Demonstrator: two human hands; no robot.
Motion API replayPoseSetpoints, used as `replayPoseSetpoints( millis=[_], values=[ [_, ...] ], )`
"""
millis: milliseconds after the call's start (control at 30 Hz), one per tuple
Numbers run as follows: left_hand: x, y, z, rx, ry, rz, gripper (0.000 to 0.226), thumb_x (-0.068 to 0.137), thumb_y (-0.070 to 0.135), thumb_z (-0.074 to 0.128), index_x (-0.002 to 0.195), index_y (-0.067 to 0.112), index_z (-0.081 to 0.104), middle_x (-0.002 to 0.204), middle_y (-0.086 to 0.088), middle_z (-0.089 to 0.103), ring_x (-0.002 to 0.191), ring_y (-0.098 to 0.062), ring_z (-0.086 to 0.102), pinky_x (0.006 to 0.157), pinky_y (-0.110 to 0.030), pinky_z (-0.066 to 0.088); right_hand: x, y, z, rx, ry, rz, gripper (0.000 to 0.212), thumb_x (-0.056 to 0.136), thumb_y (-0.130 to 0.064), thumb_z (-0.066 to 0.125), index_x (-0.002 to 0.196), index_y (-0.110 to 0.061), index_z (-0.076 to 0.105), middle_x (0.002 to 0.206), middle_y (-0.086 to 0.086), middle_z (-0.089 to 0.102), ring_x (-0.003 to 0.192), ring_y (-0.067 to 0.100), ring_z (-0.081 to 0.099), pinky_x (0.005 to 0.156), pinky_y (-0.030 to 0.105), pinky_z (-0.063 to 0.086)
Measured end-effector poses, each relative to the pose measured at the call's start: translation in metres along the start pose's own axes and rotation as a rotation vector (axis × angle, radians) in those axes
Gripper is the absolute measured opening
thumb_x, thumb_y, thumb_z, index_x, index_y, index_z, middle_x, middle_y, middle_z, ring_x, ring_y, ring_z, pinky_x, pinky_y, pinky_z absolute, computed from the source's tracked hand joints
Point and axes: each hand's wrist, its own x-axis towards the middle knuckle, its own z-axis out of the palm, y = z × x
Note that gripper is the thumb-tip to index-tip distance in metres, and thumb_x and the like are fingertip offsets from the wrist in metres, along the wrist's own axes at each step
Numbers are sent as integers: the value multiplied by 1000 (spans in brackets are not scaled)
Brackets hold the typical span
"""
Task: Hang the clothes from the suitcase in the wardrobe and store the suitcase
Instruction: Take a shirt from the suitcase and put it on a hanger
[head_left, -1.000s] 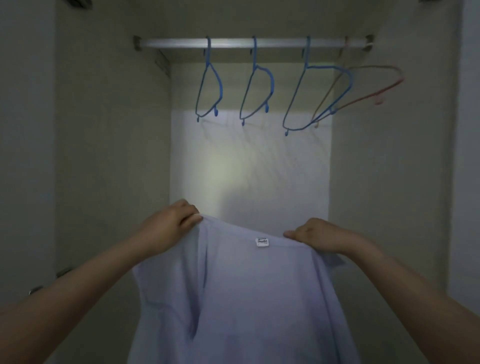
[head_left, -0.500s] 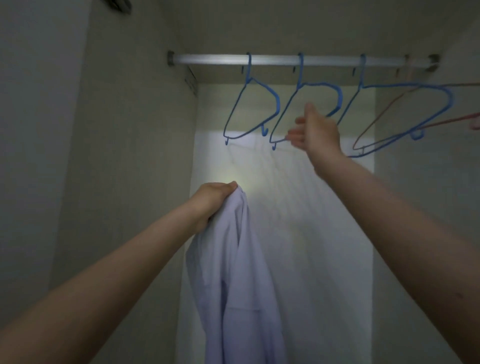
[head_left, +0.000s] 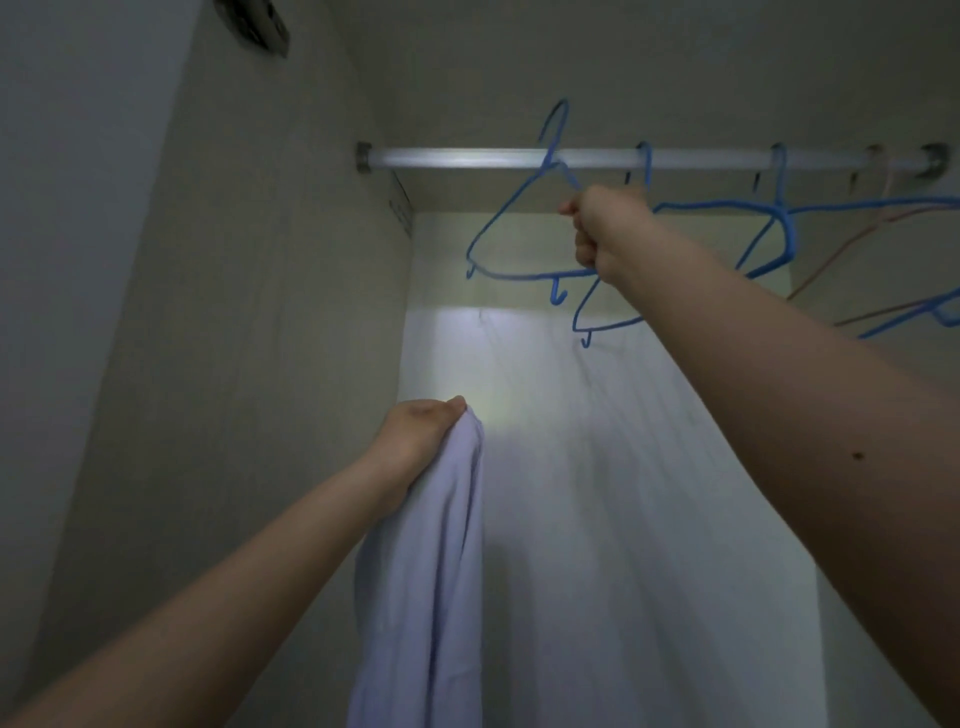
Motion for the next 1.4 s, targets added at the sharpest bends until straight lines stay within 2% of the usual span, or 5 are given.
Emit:
replayPoseSetpoints(
  millis=[633, 833, 1067, 1167, 1400],
  values=[
    [-86, -56, -24, 322, 35, 12, 24, 95, 20, 49, 107, 7, 65, 116, -7, 63, 105, -13, 55, 83, -13, 37, -149, 124, -104, 282, -156, 35, 19, 95, -11, 44, 99, -19, 62, 44, -5, 36, 35, 7, 22, 34, 11, 17],
    [-145, -55, -18, -363, -69, -459, 87, 84, 74, 13, 92, 4, 64, 80, -10, 73, 76, -22, 69, 73, -35, 48, -235, 207, -138, 529, -268, 265, 25, 96, -12, 39, 107, -17, 61, 42, -7, 25, 31, 3, 16, 35, 5, 14],
    [-170, -60, -2, 51, 156, -273, 22, 96, 30, 46, 88, 19, 62, 95, -10, 64, 80, -17, 59, 81, -33, 47, -283, 248, -161, 307, -415, 393, 18, 86, -14, 55, 101, -9, 63, 58, 6, 49, 41, 12, 43, 39, 22, 39],
    [-181, -62, 8, 201, -11, -182, 24, 97, 24, 46, 79, 18, 61, 82, -3, 62, 83, -18, 56, 82, -31, 44, -283, 245, -160, 358, -517, 488, 58, 53, -40, 83, 97, -7, 65, 73, 5, 62, 52, 14, 56, 50, 26, 50],
    [-203, -61, 31, 303, -283, -270, 22, 94, 31, 49, 89, 17, 64, 95, -3, 66, 89, -14, 60, 88, -28, 46, -276, 239, -158, 439, -443, 475, 28, 91, -33, 48, 99, -13, 66, 49, -9, 28, 34, 1, 17, 33, 14, 13]
  ],
)
